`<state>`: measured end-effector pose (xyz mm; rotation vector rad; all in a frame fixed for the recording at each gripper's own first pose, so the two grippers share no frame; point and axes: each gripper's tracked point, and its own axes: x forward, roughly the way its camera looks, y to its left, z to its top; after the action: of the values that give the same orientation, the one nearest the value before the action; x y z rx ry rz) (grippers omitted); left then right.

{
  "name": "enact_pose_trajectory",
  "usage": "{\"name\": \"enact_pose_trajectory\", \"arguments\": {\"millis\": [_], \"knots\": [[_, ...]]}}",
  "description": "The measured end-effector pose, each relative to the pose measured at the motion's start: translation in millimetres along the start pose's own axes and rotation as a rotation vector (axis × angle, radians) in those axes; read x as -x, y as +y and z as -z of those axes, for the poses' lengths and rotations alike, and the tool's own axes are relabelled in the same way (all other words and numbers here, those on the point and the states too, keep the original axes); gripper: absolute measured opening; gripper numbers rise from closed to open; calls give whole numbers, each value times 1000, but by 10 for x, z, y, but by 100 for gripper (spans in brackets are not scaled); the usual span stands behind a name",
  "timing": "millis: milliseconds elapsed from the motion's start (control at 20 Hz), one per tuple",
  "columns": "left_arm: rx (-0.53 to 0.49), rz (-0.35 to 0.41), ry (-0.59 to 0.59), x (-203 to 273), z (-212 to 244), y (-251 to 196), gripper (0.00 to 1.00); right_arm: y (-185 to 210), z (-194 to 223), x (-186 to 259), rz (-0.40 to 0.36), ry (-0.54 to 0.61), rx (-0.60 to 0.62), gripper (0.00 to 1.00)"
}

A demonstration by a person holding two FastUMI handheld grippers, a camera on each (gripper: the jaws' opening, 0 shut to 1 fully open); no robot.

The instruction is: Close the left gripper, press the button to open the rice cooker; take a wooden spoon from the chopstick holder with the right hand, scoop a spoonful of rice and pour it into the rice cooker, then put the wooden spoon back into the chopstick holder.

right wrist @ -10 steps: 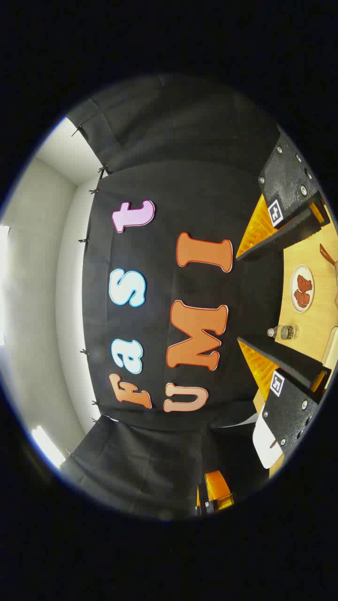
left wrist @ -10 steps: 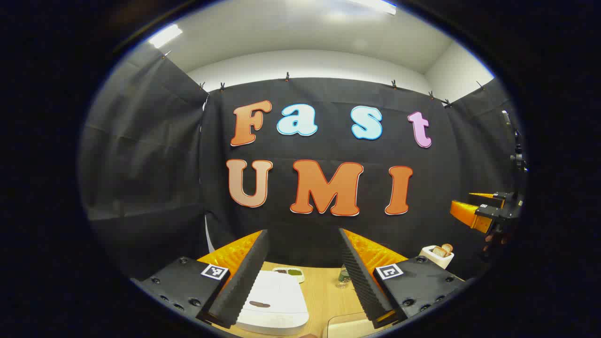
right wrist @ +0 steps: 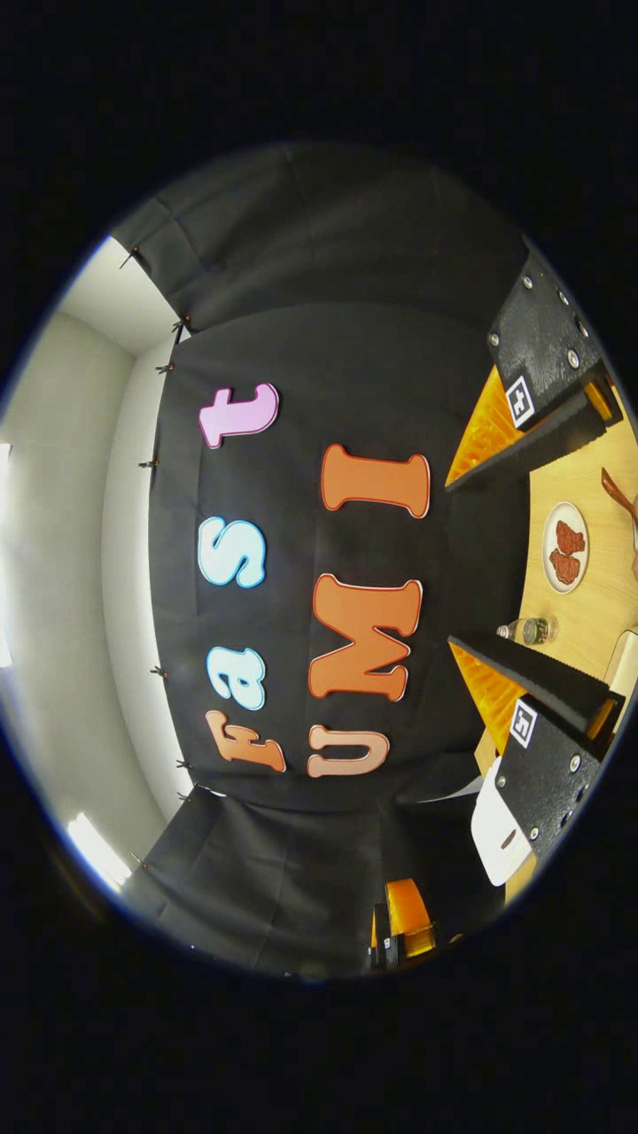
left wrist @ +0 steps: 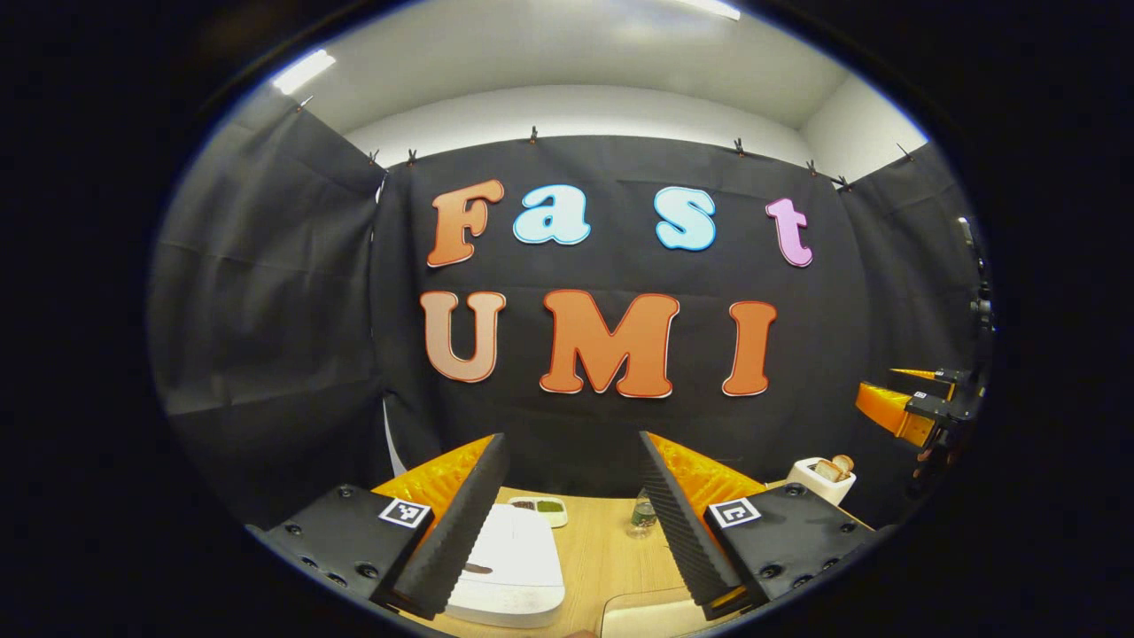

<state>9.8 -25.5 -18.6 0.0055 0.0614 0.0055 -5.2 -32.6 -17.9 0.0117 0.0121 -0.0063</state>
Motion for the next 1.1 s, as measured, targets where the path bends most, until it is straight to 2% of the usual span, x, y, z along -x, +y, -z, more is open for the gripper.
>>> {"name": "enact_pose_trajectory", "arguments": {"millis": [50, 100, 250, 350, 400, 500, 750, 950, 1100], "knots": [[-5, 3, 2, 2, 6, -15, 96, -27, 10, 12, 4, 2, -1, 95], [-9, 8, 7, -10, 7, -55, 100, -46, 31, 19, 4, 5, -5, 96], [-13, 31, 12, -44, 34, -174, 100, -115, 94, 15, 21, 18, -13, 95], [-22, 41, 11, -54, 25, -225, 98, -128, 117, 32, 22, 21, -18, 95], [-28, 43, 10, -53, 9, -239, 96, -128, 116, 29, 23, 22, -19, 99], [-33, 46, 5, -48, 9, -257, 98, -119, 132, 17, 18, 22, -21, 95], [-50, 0, 3, -29, -11, -126, 97, -7, 142, -14, -15, 35, -42, 95], [-58, -43, 14, -8, -5, 65, 100, 7, 110, -20, -15, 25, -25, 96], [-60, -70, 26, -35, 14, 195, 98, 50, 160, -1, -21, 37, -21, 96]]}}
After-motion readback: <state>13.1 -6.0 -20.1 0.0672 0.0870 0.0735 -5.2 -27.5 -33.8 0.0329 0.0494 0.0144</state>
